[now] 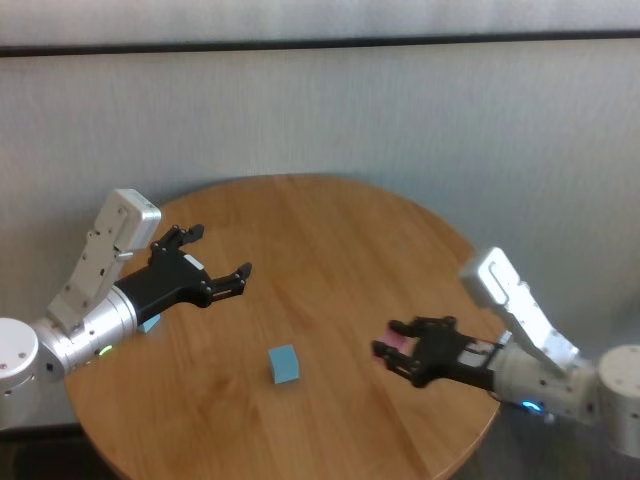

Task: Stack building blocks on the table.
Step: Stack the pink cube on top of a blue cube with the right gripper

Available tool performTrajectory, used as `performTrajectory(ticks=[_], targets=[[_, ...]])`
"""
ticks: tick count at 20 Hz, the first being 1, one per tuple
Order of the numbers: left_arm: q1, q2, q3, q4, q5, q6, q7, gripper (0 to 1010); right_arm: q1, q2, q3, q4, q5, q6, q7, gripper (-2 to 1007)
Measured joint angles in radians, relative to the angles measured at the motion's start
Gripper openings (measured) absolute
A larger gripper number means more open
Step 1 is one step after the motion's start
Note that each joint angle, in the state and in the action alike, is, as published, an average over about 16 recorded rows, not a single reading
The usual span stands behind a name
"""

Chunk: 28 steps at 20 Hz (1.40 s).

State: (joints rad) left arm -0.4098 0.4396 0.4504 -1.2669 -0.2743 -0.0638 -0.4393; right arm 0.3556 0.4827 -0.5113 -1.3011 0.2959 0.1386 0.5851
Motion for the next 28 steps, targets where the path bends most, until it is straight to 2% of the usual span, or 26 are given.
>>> performTrajectory(ticks=[7, 16, 22, 28], targets=[[0.000, 0.000, 0.000, 0.000, 0.000, 0.000, 0.000, 1003, 0.058, -0.051, -0.057, 0.012, -0.033, -0.010, 0.018, 368], [0.000, 0.000, 0.000, 0.000, 0.000, 0.000, 0.000, 1003, 0.127, -0.116, -0.123, 0.065, -0.074, -0.017, 0.037, 368], [0.000, 0.000, 0.000, 0.000, 0.000, 0.000, 0.000, 1003, 0.167, -0.154, -0.154, 0.120, -0.097, -0.016, 0.048, 368], [0.000, 0.000, 0.000, 0.000, 0.000, 0.000, 0.000, 1003, 0.204, -0.187, -0.174, 0.178, -0.115, -0.020, 0.060, 368]])
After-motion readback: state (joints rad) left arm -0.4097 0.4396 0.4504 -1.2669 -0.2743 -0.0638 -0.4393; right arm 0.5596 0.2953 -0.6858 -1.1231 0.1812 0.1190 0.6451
